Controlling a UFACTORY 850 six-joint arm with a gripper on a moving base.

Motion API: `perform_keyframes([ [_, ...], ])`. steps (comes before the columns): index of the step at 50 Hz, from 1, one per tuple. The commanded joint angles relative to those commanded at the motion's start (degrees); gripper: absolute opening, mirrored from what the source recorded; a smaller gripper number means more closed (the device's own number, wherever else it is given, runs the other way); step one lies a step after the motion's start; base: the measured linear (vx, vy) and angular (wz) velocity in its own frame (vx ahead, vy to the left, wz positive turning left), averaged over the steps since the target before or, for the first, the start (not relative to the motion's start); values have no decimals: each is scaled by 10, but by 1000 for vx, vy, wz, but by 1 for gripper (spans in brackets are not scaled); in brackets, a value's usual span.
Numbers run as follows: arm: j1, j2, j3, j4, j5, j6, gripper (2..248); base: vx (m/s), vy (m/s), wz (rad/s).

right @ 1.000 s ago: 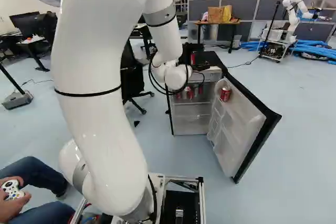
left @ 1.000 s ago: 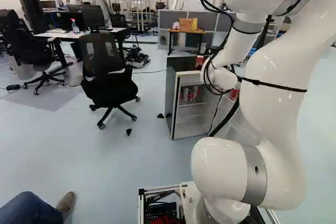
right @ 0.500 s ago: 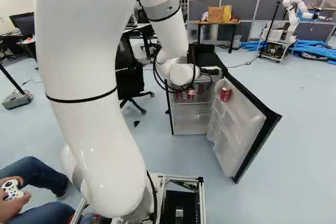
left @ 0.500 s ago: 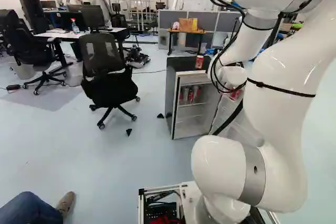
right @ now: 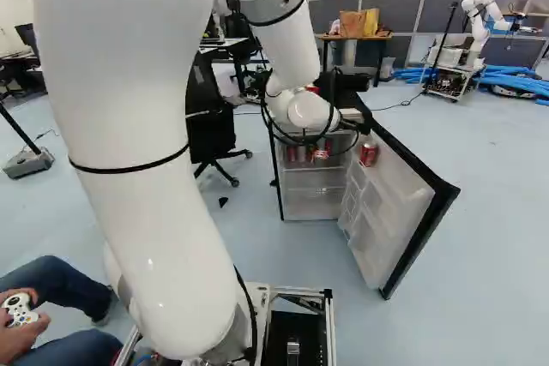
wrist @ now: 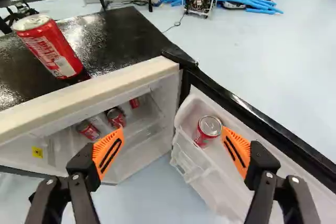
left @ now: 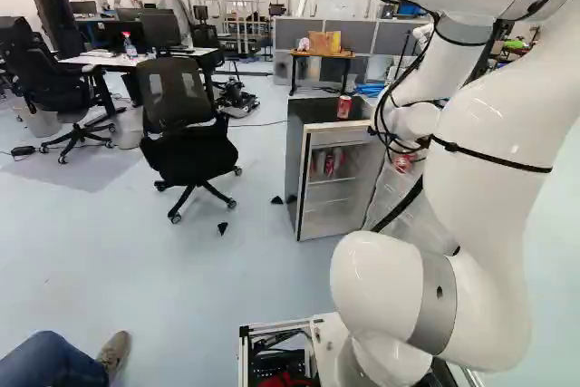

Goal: Grab a drink from the fridge

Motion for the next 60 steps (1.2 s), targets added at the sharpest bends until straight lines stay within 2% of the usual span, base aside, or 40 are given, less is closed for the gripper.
perform_keyframes([
  [13,-20,3,-17,3,-65,0,247,0,0,0],
  [30,-45,5,-40,3,-121,0,247,0,0,0],
  [60,-86,0,-90,3,-153,0,247,0,0,0],
])
